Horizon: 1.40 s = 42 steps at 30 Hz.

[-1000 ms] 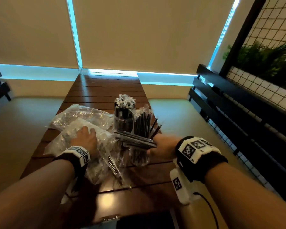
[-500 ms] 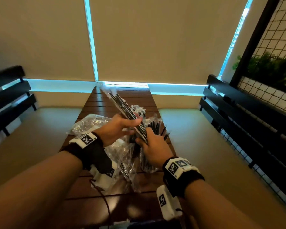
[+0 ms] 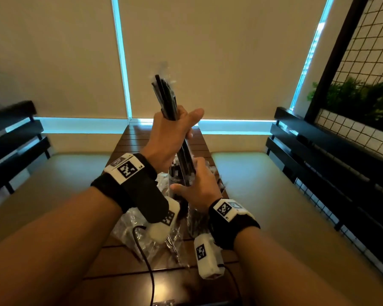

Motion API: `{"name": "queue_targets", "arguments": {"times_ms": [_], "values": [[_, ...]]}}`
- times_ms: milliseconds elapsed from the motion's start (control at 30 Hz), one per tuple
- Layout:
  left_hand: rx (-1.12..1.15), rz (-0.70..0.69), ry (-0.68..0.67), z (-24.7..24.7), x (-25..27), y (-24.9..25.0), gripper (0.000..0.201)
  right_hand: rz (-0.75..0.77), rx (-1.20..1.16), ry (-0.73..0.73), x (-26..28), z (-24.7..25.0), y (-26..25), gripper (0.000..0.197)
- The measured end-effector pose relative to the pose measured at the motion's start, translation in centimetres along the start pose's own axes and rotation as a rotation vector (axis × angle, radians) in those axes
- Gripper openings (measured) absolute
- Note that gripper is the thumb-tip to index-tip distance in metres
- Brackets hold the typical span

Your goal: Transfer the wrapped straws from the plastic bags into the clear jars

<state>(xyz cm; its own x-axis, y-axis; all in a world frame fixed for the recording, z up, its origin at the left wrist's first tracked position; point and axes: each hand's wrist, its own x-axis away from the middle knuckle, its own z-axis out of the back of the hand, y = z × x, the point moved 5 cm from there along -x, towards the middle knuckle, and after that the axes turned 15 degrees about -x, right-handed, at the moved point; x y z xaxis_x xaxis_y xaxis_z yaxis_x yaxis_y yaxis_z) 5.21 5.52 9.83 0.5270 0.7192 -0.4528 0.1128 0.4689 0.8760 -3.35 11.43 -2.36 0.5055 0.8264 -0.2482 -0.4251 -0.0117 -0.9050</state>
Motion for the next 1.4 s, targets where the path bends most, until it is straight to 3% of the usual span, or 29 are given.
{"name": "queue_targets", "arguments": {"times_ms": [100,133,200,233,367,467,633,800,867,967,1100,1167,1267,1333,1400], "values": [[0.0,-0.088,-0.004,0.2,-0.6,2.5,0.049,-0.252,-0.078,-0.066,-0.1,-0.2,1.6,0.064],[-0.015,-0.105,-0.006,0.1,-0.7,2.8,0.048,-0.346,-0.205,-0.116,-0.3,-0.8,1.9,0.059],[-0.068,-0.131,-0.002,-0.1,-0.7,3.2,0.046,-0.516,-0.475,-0.271,-0.3,-2.1,1.3,0.027],[-0.092,-0.139,-0.001,-0.2,-0.7,3.3,0.044,-0.544,-0.509,-0.294,-0.3,-2.1,0.8,0.026],[-0.148,-0.136,-0.035,-0.5,-0.5,2.1,0.038,-0.439,-0.613,-0.138,-2.3,-1.0,-0.4,0.009],[-0.172,-0.08,-0.055,-0.8,0.0,0.3,0.036,-0.358,-0.659,-0.036,-3.4,-0.3,-0.5,0.036],[-0.144,-0.093,0.005,-0.7,-0.7,0.7,0.033,-0.365,-0.67,-0.037,-3.7,0.5,0.2,0.053],[-0.116,-0.114,-0.044,-1.7,-1.0,1.0,0.032,-0.316,-0.77,-0.143,-4.1,0.3,-0.9,0.066],[-0.117,-0.103,-0.076,-2.4,-0.9,0.5,0.033,-0.283,-0.766,-0.149,-4.2,0.1,-0.9,0.061],[-0.165,-0.094,-0.12,-3.1,-0.7,-0.1,0.031,-0.286,-0.637,-0.144,-3.9,0.0,0.1,0.058],[-0.134,-0.041,-0.091,-3.4,-0.9,-1.6,0.029,-0.196,-0.007,-0.156,-3.5,2.5,1.2,0.097],[-0.106,0.0,-0.059,-3.5,-0.9,-3.0,0.032,-0.14,0.126,-0.078,-3.0,4.7,1.2,0.114],[-0.067,0.027,-0.05,-4.1,-0.5,-5.0,0.042,-0.106,0.211,0.093,-1.8,7.8,2.6,0.099],[-0.043,0.044,-0.055,-4.8,-0.1,-6.2,0.043,-0.159,0.229,0.176,-0.9,9.2,5.0,0.087],[-0.029,0.06,-0.05,-5.5,0.0,-7.6,0.042,-0.266,0.19,0.176,-0.1,9.6,8.2,0.088]]}}
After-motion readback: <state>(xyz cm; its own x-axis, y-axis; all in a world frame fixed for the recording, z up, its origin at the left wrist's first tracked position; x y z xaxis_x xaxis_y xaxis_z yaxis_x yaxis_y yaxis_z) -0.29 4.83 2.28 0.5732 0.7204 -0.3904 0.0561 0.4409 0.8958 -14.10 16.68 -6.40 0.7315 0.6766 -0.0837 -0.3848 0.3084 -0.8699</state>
